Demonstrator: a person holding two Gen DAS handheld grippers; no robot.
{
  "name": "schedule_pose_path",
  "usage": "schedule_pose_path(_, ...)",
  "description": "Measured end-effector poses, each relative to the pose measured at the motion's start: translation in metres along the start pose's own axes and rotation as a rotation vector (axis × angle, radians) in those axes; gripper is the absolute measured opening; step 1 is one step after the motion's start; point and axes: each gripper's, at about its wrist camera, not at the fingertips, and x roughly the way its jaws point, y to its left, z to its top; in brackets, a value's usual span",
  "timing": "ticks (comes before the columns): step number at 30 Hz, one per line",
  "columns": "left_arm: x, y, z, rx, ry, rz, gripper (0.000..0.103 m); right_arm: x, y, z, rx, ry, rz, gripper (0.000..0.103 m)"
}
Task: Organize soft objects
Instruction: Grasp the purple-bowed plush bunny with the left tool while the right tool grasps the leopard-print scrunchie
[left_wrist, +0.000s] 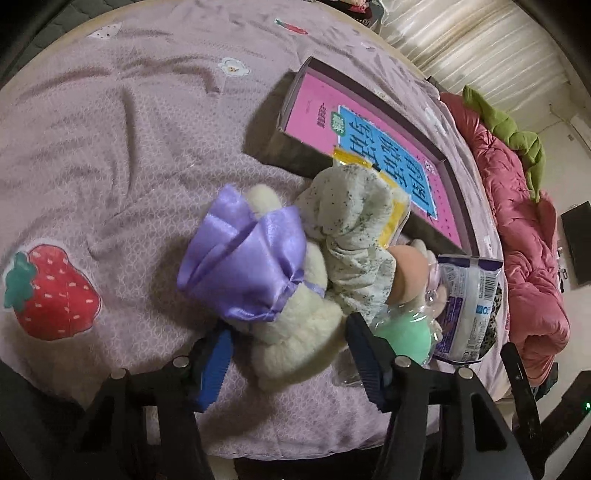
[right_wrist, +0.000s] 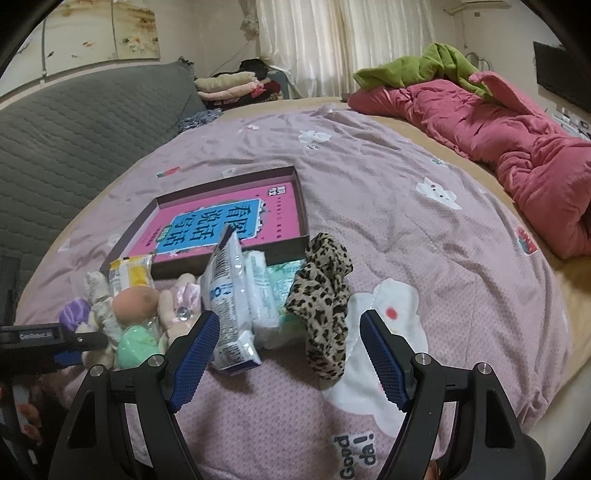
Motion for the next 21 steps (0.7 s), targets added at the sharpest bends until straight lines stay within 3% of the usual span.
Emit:
schedule_pose_path(5, -0.005, -0.002, 0.004, 0.009, -0.027, -0.023, 0.052, 0.010, -0.020, 0.007, 0.055, -0.001, -0.021, 0.079)
schedule_pose_path(13, -0.009, 0.005, 0.009, -0.003, -0.048, -0.061, 0.051, 0.046, -0.034, 0.012, 0.083, 0.075, -0.007, 0.079)
schedule_pose_path(15, -0.013, 0.011, 0.008, -0.007, -0.052, -0.079, 0.050, 0.052, -0.033, 0.011, 0.078, 0.082, 0.006, 0.071)
schedule_pose_path(17, -0.016, 0.012, 0.009, -0.006, -0.059, -0.084, 0.050, 0.055, -0.032, 0.009, 0.065, 0.091, 0.010, 0.047)
schedule_pose_path(19, -0.020, 0.012, 0.009, -0.003, -0.070, -0.089, 0.050, 0.056, -0.029, 0.008, 0.049, 0.090, 0.015, 0.031)
schedule_pose_path(21, -0.023, 0.014, 0.010, -0.007, -0.075, -0.096, 0.050, 0.053, -0.024, 0.009, 0.021, 0.077, 0.014, 0.027)
